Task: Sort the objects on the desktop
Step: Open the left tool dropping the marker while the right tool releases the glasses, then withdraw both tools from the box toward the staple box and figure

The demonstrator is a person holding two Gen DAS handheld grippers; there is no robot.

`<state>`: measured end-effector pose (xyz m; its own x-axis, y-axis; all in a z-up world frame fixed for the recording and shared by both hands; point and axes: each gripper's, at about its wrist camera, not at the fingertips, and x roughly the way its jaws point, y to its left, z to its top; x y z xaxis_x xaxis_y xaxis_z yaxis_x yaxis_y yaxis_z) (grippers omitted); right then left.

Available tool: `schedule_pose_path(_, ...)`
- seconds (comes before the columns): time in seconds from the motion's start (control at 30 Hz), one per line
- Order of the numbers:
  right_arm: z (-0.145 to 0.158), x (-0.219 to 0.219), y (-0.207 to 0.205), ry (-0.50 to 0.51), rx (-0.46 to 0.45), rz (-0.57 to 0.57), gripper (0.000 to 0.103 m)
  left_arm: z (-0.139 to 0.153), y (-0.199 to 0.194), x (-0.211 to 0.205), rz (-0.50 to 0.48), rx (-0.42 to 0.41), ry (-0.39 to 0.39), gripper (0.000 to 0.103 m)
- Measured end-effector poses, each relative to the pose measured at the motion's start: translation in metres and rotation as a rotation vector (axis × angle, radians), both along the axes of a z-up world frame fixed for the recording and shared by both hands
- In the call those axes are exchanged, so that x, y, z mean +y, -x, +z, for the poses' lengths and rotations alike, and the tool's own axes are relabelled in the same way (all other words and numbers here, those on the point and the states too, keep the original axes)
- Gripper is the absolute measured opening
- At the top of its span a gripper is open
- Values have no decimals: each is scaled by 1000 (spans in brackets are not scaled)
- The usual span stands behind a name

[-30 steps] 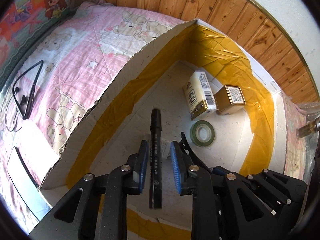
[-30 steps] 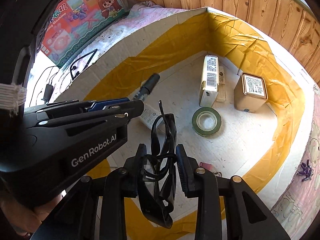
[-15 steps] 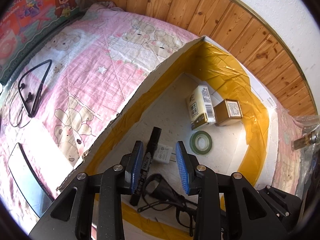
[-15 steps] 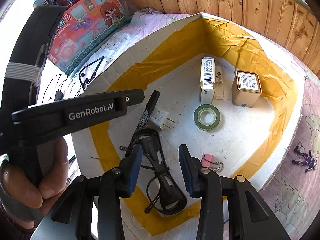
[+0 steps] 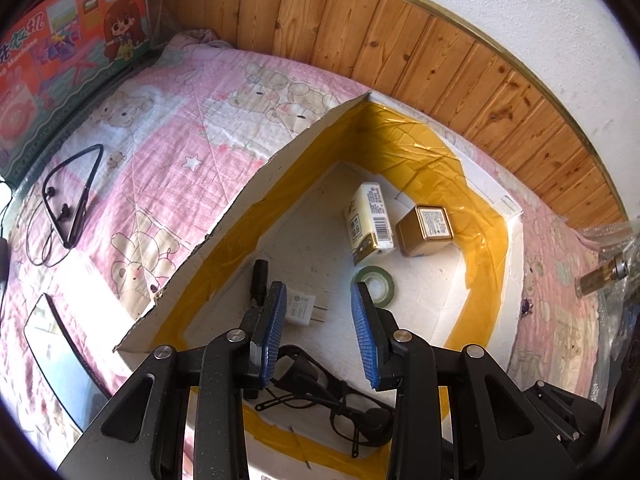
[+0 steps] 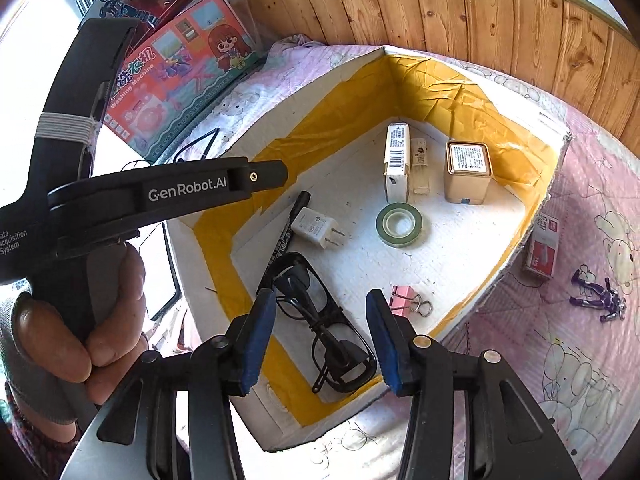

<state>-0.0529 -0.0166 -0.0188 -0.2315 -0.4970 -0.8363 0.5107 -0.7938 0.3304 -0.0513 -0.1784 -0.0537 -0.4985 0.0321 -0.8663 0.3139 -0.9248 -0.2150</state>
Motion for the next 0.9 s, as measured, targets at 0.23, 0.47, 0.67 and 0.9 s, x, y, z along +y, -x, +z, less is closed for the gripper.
schedule_pose_path(0.23, 17, 20, -9, 45, 38, 7, 49, 11, -6, 15, -12, 29, 13, 36)
schedule_pose_path(0.47, 32, 45, -20, 103, 83, 3, 49, 29, -21, 33, -21, 102, 26, 36)
schedule_pose_path(0.67, 33, 69, -28, 156, 99, -1, 49, 39, -37, 58, -68, 146, 44, 36)
schedule_pose_path(0.9, 31, 103, -34, 217, 104, -33, 49, 49, -46, 95, -144, 194, 84, 36)
